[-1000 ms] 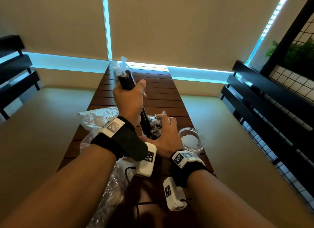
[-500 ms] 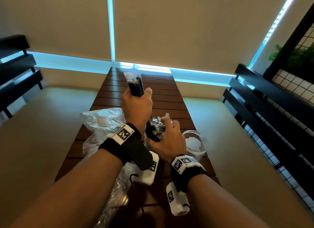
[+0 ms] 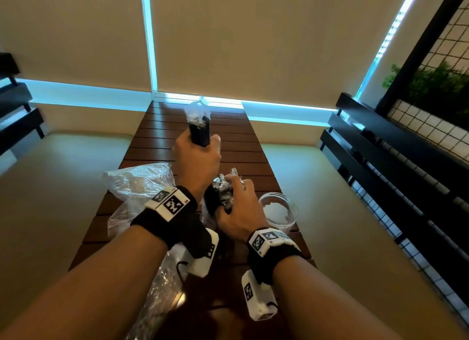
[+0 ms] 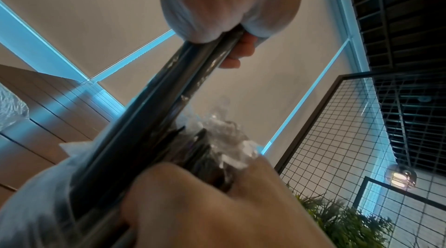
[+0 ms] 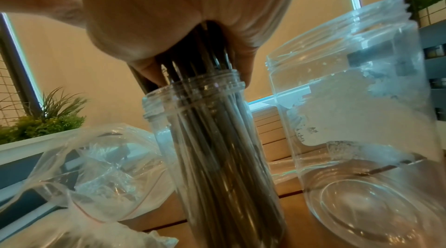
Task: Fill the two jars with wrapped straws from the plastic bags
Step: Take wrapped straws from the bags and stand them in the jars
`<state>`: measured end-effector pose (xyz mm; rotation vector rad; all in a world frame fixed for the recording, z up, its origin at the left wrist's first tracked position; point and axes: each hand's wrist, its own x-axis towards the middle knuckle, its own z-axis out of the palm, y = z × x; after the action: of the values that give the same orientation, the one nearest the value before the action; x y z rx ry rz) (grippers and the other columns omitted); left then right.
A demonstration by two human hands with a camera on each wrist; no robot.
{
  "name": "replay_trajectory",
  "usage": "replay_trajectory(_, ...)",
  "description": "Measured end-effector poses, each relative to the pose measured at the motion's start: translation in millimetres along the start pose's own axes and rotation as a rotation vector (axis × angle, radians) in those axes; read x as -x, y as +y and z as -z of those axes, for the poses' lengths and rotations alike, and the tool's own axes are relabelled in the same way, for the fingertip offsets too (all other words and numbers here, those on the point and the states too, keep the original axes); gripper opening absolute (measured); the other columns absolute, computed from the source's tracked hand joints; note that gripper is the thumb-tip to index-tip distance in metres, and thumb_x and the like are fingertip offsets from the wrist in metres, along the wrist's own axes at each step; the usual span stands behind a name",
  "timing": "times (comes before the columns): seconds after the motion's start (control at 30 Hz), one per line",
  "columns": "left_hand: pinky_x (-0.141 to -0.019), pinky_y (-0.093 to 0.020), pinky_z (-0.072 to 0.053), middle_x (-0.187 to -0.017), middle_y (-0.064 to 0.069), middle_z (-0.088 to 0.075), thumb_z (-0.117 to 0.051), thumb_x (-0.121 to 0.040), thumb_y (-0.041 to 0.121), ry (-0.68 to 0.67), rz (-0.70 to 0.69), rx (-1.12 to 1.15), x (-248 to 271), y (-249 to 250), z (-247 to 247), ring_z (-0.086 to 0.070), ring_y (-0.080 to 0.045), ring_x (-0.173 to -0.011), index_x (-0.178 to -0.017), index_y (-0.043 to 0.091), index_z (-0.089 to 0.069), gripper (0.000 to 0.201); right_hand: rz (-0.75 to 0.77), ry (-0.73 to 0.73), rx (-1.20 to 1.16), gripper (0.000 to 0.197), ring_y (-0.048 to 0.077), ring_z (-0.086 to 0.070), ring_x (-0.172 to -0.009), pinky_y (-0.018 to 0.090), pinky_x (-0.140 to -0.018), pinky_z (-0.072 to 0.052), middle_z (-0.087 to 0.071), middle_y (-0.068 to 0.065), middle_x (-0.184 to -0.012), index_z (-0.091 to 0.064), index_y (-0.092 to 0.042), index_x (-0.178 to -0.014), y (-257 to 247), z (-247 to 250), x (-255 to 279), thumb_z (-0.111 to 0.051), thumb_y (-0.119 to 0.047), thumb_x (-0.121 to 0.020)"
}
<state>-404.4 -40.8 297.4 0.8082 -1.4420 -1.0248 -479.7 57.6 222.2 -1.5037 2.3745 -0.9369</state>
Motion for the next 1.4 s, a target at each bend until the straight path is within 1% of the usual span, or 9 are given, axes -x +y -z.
replay_trajectory(0.1, -0.056, -0.043, -0.057, -0.06, -0.006, -0.061, -0.069, -0.082, 0.026, -0.025, -0.049, -0.031, 2, -2, -7, -0.065, -0.03, -0.058, -0.065, 0.018, -0.052, 0.025, -0.014, 0.006, 0.0, 0.063, 0.033, -0.062, -0.104, 0.033, -0.075, -0.045, -0.039, 0.004, -0.133, -0.033, -0.037, -0.137, -2, -1, 0, -0.067, -0.039, -0.084)
replay_trajectory(0.23, -0.051, -0.006, -0.039, -0.06, 0.012, -0.056, -0.071, -0.087, 0.019, -0.05, -0.102, -0.077, 17, 4, -14, -0.058, 0.002, -0.055, -0.066, 0.033, -0.047, 0.034, -0.024, 0.014, 0.027, 0.055, 0.033, -0.063, -0.096, 0.033, -0.07, -0.043, -0.043, 0.004, -0.125, -0.036, -0.033, -0.131, -5, -2, -2, -0.066, -0.036, -0.084)
replay_trajectory(0.3, -0.049, -0.003, -0.036, -0.057, 0.015, -0.051, -0.071, -0.087, 0.017, -0.039, -0.114, -0.09, 20, 7, -17, -0.054, 0.007, -0.054, -0.064, 0.034, -0.044, 0.04, -0.006, 0.018, 0.0, 0.054, 0.031, -0.063, -0.092, 0.034, -0.069, -0.045, -0.044, 0.004, -0.122, -0.036, -0.033, -0.127, -5, -1, -1, -0.066, -0.039, -0.083)
replay_trajectory(0.43, -0.055, -0.023, -0.054, -0.06, 0.005, -0.059, -0.071, -0.086, 0.024, -0.018, -0.026, -0.045, 2, 1, -14, -0.062, -0.008, -0.056, -0.064, 0.027, -0.049, 0.031, -0.009, -0.01, -0.017, 0.068, 0.035, -0.061, -0.101, 0.043, -0.083, -0.052, -0.041, 0.002, -0.125, -0.033, -0.04, -0.132, -3, 0, 3, -0.072, -0.041, -0.076)
replay_trajectory(0.57, -0.06, -0.049, -0.058, -0.058, 0.0, -0.059, -0.07, -0.081, 0.032, 0.016, 0.025, 0.029, 0, -3, -7, -0.063, -0.033, -0.057, -0.064, 0.021, -0.052, 0.027, 0.01, 0.069, 0.021, 0.06, 0.03, -0.062, -0.097, 0.033, -0.074, -0.048, -0.046, 0.001, -0.118, -0.037, -0.039, -0.131, -1, -1, 2, -0.069, -0.042, -0.08)
replay_trajectory(0.77, -0.056, -0.032, -0.056, -0.067, 0.008, -0.059, -0.071, -0.085, 0.015, 0.156, 0.18, 0.178, -24, 2, -1, -0.055, -0.006, -0.041, -0.076, 0.026, -0.056, 0.021, -0.014, 0.113, 0.154, 0.06, 0.031, -0.063, -0.099, 0.042, -0.081, -0.053, -0.052, 0.004, -0.117, -0.036, -0.037, -0.136, -1, -2, -5, -0.067, -0.042, -0.085)
replay_trajectory(1.0, -0.072, -0.044, -0.062, -0.087, 0.007, -0.066, -0.072, -0.082, 0.025, 0.214, 0.215, 0.175, -22, 1, 5, -0.071, -0.021, -0.08, -0.087, 0.031, -0.059, 0.015, 0.003, 0.068, 0.236, 0.061, 0.035, -0.064, -0.101, 0.045, -0.081, -0.057, -0.05, 0.006, -0.124, -0.028, -0.04, -0.141, -7, -8, -7, -0.061, -0.049, -0.09)
replay_trajectory(1.17, -0.053, -0.028, -0.052, -0.065, 0.006, -0.062, -0.07, -0.085, 0.017, 0.29, 0.286, 0.235, -29, -1, 7, -0.061, -0.013, -0.047, -0.075, 0.028, -0.056, 0.021, -0.019, 0.073, 0.175, 0.053, 0.032, -0.062, -0.103, 0.032, -0.072, -0.04, -0.046, 0.004, -0.126, -0.029, -0.038, -0.141, -7, -4, 0, -0.044, -0.058, -0.095)
replay_trajectory(1.4, -0.066, -0.05, -0.06, -0.074, 0.0, -0.071, -0.061, -0.067, 0.057, 0.219, 0.111, 0.062, -21, -15, -5, -0.071, -0.032, -0.071, -0.076, 0.038, -0.062, 0.021, 0.039, -0.041, 0.226, 0.078, 0.031, -0.06, -0.105, 0.036, -0.077, -0.047, -0.044, 0.001, -0.123, -0.027, -0.04, -0.14, -14, -4, -7, -0.059, -0.069, -0.075)
